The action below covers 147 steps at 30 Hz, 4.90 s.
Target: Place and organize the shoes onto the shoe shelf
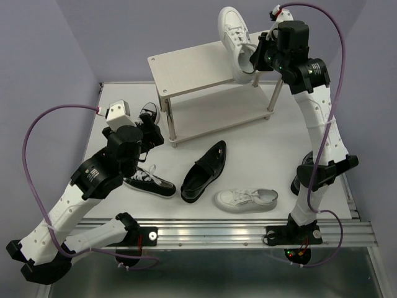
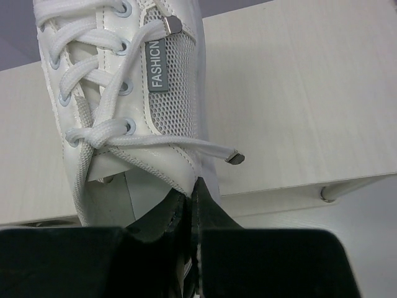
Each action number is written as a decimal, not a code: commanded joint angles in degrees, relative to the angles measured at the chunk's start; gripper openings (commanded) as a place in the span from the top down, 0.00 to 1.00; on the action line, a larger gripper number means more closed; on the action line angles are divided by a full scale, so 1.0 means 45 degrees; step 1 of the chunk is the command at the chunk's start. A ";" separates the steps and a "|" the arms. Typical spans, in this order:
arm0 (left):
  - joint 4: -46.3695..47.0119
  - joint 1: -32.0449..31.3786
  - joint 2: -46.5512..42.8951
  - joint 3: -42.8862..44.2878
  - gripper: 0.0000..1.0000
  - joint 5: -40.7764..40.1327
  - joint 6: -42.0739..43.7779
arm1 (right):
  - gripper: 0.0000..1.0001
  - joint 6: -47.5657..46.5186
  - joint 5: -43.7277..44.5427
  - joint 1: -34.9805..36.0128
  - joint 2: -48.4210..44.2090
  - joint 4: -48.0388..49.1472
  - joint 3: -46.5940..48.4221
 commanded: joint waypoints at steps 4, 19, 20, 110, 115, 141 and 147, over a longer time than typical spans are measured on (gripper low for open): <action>0.0397 0.0073 0.0080 -0.0081 0.01 -0.0306 0.0250 | 0.99 -0.0793 0.1977 -0.0393 -0.0624 0.0825 0.0613; 0.0378 0.0073 -0.0428 -0.0199 0.01 -0.0189 0.0152 | 0.99 -0.0734 0.1351 -0.1408 0.0098 0.0688 0.1355; 0.0339 0.0073 -0.0447 -0.0199 0.01 -0.0189 0.0152 | 0.99 -0.0793 0.1468 -0.1524 0.0098 0.0708 0.1451; 0.1158 0.0073 0.0118 0.0466 0.01 -0.1049 0.0660 | 0.00 0.4754 -0.2378 -0.1076 -1.0722 -0.0717 -1.8292; 0.1490 0.0073 0.0216 0.0153 0.01 -0.0873 0.0563 | 0.00 0.4188 -0.2341 -0.0648 -1.0430 -0.2141 -1.8938; 0.1940 0.0093 0.0373 -0.0686 0.01 -0.0619 0.0758 | 0.34 0.4890 -0.1012 -0.0258 -0.9748 -0.2320 -2.0696; 0.1823 0.0093 0.0256 -0.0706 0.01 -0.0774 0.0777 | 0.46 0.5164 -0.0992 0.0095 -0.9180 -0.1578 -2.1067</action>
